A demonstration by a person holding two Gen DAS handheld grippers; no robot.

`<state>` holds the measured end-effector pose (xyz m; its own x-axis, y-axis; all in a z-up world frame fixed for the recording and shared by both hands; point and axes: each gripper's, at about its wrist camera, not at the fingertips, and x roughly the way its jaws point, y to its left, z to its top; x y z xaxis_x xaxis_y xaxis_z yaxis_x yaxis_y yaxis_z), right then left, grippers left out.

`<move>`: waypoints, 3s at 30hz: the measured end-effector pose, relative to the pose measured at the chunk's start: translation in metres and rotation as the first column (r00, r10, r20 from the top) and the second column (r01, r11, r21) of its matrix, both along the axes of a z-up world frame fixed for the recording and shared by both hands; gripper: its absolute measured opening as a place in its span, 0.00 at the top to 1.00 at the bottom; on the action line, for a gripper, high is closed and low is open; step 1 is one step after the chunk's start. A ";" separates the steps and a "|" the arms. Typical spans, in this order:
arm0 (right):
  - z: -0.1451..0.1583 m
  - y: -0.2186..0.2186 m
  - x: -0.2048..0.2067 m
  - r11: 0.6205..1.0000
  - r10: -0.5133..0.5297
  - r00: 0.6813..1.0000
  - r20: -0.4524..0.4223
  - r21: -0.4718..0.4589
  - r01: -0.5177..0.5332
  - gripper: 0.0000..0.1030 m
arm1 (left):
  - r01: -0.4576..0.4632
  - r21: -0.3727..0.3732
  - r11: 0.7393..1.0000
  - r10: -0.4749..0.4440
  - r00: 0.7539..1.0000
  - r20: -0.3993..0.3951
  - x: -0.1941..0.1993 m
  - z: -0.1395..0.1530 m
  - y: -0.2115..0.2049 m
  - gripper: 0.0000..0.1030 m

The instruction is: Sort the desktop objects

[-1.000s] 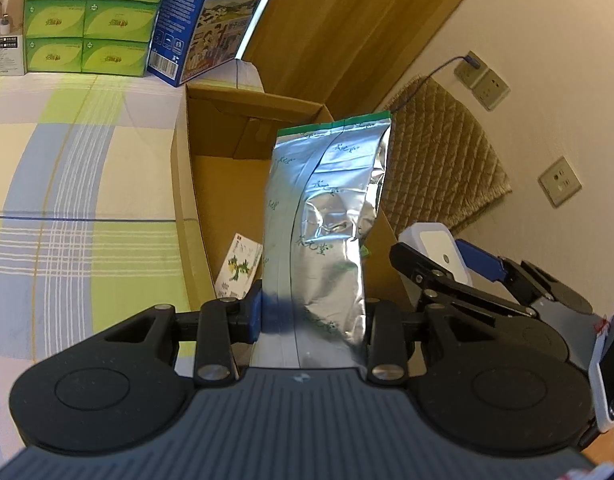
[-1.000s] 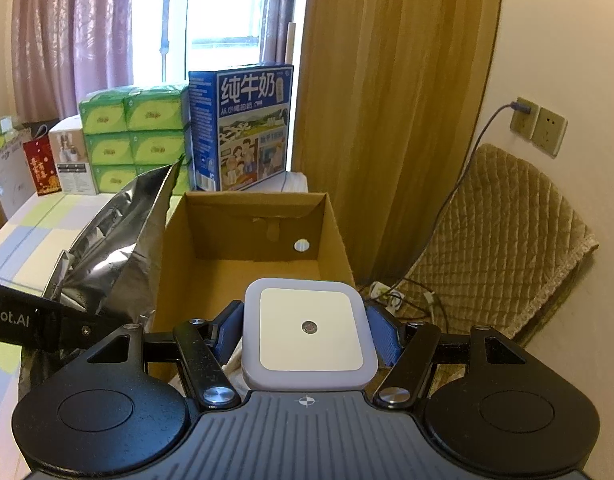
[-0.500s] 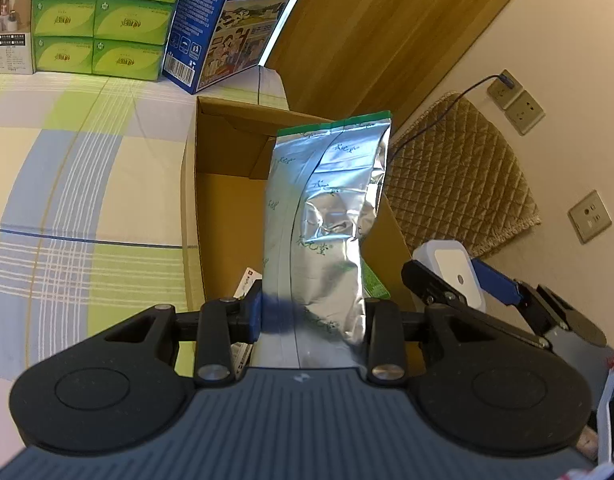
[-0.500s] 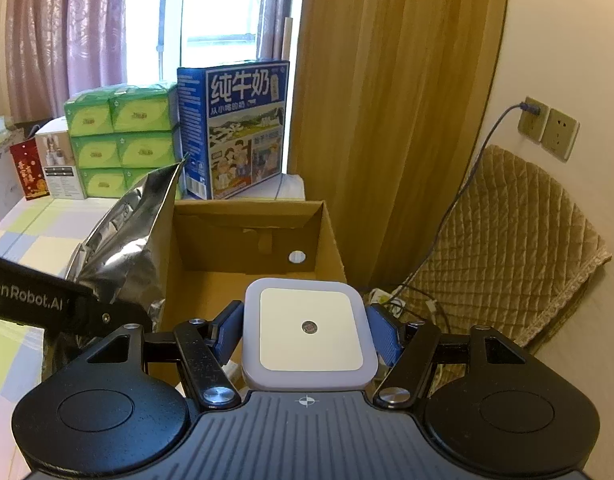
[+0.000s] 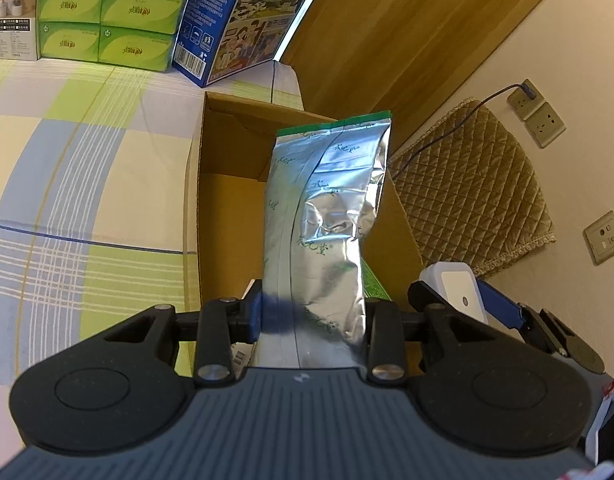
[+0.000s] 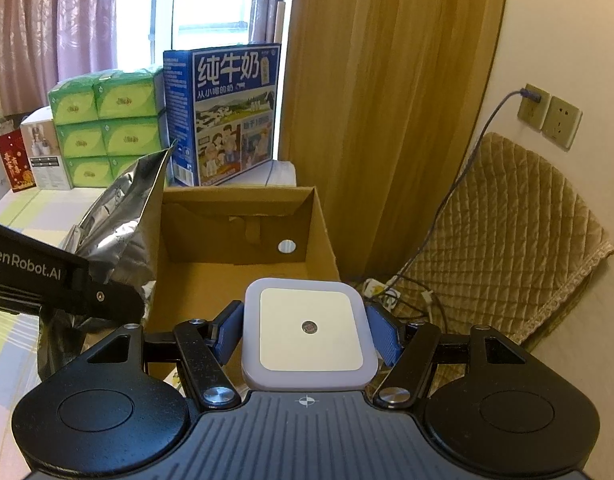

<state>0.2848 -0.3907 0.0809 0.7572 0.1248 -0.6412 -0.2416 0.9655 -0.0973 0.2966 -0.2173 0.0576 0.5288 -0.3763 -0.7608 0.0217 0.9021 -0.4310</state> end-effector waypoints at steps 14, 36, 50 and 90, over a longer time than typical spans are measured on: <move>0.001 0.003 0.004 1.000 0.004 1.000 -0.001 0.006 -0.004 0.38 | -0.021 0.019 1.000 0.021 0.999 0.036 0.005 0.006 0.011 0.69; -0.003 0.017 0.002 0.999 0.023 0.999 -0.033 0.028 -0.022 0.38 | 0.021 0.087 0.996 -0.028 0.997 0.075 -0.012 0.013 0.017 0.69; -0.005 0.020 0.013 0.995 0.023 0.998 -0.055 0.093 -0.018 0.37 | 0.024 0.109 0.994 -0.032 0.997 0.075 -0.013 0.008 0.022 0.67; 0.020 -0.004 -0.152 0.997 -0.042 0.996 -0.079 0.068 0.048 0.02 | 0.063 0.233 0.970 -0.124 0.959 0.256 -0.154 0.038 0.035 0.01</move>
<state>0.1333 -0.3951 0.1010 0.7115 0.1385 -0.6889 -0.2020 0.9793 -0.0117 0.1430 -0.1821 0.0957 0.6939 -0.2731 -0.6663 0.1973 0.9620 -0.1888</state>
